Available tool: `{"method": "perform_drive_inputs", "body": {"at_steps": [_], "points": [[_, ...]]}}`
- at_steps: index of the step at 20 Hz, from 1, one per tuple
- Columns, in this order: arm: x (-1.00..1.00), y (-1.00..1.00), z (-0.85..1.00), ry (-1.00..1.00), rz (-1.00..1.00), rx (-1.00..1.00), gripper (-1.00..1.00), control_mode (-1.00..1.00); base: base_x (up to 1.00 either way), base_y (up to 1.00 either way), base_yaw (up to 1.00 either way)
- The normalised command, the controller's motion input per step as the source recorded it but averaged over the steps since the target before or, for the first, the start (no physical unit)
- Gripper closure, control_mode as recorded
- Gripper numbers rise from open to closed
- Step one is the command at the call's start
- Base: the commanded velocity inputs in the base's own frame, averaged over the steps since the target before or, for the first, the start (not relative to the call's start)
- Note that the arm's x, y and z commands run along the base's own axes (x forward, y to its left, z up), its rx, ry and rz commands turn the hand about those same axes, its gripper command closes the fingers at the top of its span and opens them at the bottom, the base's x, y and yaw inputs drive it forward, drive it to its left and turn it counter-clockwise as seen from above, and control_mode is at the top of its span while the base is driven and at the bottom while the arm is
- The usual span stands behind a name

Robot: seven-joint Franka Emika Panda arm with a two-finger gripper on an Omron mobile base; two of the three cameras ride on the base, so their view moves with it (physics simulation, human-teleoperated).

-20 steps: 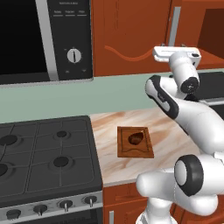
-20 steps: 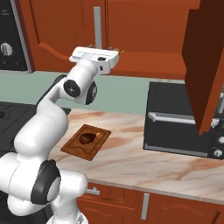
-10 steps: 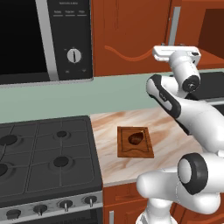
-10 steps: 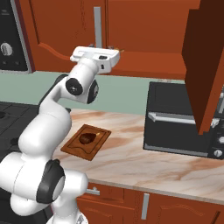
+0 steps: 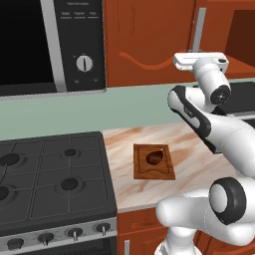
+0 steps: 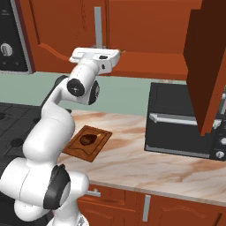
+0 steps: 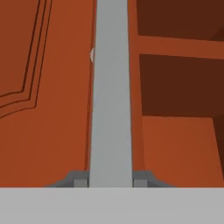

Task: Open the cabinet, retrieve the rolling pin, and place it next to the meat on the cutting board to prepare for tenderizing.

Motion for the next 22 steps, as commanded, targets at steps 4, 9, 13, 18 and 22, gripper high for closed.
{"method": "perform_drive_inputs", "body": {"at_steps": [4, 9, 13, 18, 22], "points": [[-0.08, 0.01, -0.11, 0.00, 0.00, -0.02, 1.00, -1.00, 0.00, 0.00, 0.00], [-0.29, 0.00, -0.02, -0.02, 0.00, 0.00, 1.00, -1.00, 0.00, 0.00, 0.00], [-0.67, 0.00, 0.00, -0.04, 0.00, 0.00, 1.00, -1.00, 0.00, 0.00, 0.00], [-0.86, 0.00, 0.00, -0.04, 0.00, 0.00, 1.00, -1.00, 0.00, 0.00, 0.00], [-0.92, 0.00, 0.00, -0.04, 0.00, 0.00, 1.00, -1.00, 0.00, 0.00, 0.00]]}}
